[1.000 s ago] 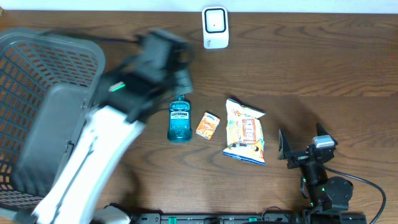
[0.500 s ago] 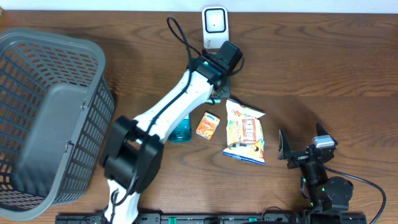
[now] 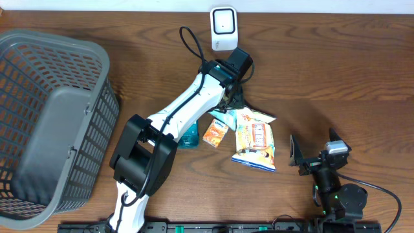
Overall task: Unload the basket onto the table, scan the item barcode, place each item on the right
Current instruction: 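Lift the Zippy bag out and carry it toward the scanner, then drop the Zippy bag beside the wet-wipes bag by opening the left gripper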
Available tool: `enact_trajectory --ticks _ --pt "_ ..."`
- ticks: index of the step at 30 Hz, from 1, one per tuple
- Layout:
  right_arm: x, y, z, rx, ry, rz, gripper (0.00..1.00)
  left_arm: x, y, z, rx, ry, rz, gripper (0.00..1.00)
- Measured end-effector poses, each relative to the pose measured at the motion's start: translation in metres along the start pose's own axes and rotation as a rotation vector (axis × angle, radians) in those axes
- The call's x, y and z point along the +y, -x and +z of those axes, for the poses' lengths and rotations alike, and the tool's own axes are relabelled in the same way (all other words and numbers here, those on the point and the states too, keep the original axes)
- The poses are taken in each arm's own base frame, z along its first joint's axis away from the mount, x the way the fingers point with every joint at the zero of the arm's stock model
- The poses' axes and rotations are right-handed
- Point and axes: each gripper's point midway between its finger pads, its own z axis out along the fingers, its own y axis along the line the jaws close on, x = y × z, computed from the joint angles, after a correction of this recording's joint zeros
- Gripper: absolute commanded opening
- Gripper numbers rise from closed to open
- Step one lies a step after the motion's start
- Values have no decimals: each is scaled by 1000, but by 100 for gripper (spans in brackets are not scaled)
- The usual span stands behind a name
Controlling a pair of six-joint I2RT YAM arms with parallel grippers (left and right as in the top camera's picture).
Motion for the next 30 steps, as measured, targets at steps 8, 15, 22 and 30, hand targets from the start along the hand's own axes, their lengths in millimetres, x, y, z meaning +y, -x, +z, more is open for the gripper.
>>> enact_trajectory --ticks 8,15,22,30 --pt "0 0 0 0 0 0 99 0 10 -59 -106 -35 28 99" --pt "0 0 0 0 0 0 99 2 64 -247 -667 -200 -15 98" --pt "0 0 0 0 0 0 99 42 58 -435 -1186 -311 -34 98" --pt "0 0 0 0 0 0 99 96 42 -469 -1306 37 100 98"
